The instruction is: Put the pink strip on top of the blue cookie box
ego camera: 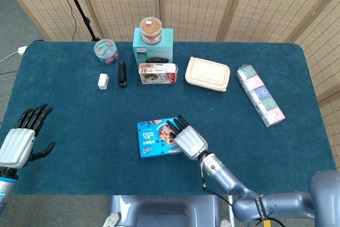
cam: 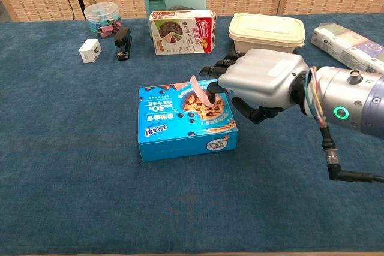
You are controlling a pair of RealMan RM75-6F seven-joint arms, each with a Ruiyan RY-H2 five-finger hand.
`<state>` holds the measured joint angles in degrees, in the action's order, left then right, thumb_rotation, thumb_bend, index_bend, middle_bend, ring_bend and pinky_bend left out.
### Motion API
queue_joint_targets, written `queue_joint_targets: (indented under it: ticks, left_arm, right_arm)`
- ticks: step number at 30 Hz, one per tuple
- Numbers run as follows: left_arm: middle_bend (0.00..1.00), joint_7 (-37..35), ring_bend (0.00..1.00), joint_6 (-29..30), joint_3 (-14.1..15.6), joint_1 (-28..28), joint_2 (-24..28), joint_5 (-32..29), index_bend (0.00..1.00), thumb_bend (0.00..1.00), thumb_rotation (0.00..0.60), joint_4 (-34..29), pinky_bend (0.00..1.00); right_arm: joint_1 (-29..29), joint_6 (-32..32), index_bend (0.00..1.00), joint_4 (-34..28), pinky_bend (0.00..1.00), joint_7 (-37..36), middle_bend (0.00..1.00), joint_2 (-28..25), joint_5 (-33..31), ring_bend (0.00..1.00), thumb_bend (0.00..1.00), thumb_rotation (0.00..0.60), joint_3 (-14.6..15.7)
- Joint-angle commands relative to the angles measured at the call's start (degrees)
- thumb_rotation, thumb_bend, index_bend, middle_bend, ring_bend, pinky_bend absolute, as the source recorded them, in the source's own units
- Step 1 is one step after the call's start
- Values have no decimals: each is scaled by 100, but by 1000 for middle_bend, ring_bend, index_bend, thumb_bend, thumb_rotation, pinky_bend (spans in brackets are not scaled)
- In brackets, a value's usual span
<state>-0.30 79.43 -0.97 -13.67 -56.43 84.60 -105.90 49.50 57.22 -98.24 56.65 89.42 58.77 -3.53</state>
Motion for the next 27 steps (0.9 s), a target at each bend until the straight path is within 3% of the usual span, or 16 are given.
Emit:
queue_joint_targets:
  ticks: [1,20,27]
  left_arm:
    - [0,-2,0,-7,-8,7,2,6,0,300,600,4,0]
    - [0,18,0,-79,-53,51,-10,43,0,299,600,-14,0]
    - [0,13,0,-96,-68,63,-15,59,0,299,600,-13,0]
  right_arm:
    - [3,14,256,21,0,-25,0,4,-5,0,840,600,19]
    - [-9,157,284,-76,0,-6,0,-33,110,0,839,600,269]
    - [8,193,285,23,0,4,0,-38,-1,0,839,600,226]
